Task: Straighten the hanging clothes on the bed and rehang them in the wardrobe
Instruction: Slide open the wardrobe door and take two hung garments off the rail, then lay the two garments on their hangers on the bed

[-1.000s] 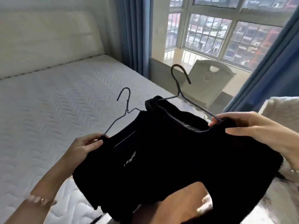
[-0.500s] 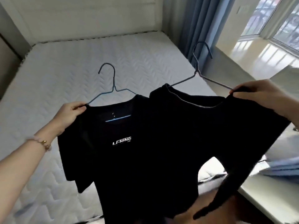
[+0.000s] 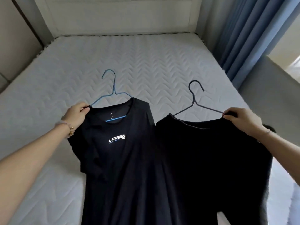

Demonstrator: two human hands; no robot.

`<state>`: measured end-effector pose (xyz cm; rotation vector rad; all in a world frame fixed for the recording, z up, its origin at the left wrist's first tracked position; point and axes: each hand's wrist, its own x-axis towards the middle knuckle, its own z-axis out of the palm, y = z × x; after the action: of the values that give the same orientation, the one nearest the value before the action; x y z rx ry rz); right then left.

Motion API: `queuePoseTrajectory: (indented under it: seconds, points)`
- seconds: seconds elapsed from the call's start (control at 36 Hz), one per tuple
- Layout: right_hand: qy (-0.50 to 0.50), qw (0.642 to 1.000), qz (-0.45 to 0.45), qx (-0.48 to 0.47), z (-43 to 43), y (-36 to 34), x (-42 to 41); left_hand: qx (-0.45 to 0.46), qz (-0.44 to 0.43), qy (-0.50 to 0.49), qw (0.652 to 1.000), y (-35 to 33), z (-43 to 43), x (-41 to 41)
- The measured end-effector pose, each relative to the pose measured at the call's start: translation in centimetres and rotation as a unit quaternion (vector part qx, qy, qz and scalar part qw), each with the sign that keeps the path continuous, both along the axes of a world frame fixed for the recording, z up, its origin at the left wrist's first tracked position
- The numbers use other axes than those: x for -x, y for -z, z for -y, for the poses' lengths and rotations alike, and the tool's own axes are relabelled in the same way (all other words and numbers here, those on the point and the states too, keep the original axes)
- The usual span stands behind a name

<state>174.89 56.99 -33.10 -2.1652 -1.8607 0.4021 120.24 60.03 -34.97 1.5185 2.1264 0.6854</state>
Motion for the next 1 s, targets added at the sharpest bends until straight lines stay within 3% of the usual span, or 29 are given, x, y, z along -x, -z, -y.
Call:
queuePoseTrajectory:
  seconds: [0.19, 0.31, 0.44, 0.69, 0.83, 1.0]
  points:
    - [0.005, 0.995, 0.081, 0.051, -4.4, 9.8, 1.3, -0.002, -0.094, -0.004, 0.996, 6.5, -3.0, -0.8]
    - [-0.019, 0.996, 0.052, 0.063, -4.2, 13.0, 3.3, 0.037, -0.151, 0.024, 0.988, 9.3, -2.9, -1.3]
    - [-0.009, 0.994, 0.002, 0.106, -1.6, 14.3, 5.1, 0.078, -0.08, 0.069, 0.991, 11.6, 0.6, -1.3]
    - [0.041, 0.976, -0.121, 0.174, 6.8, 10.0, 7.0, 0.113, 0.078, 0.0, 0.991, 8.2, 11.1, -2.6]
    - [0.071, 0.946, -0.242, 0.203, 15.2, 7.1, 9.2, 0.142, 0.157, -0.059, 0.976, 4.1, 20.5, -4.3]
    - [0.058, 0.904, -0.31, 0.289, 26.5, 4.3, 12.2, 0.163, 0.251, -0.121, 0.946, -0.3, 33.7, -7.1]
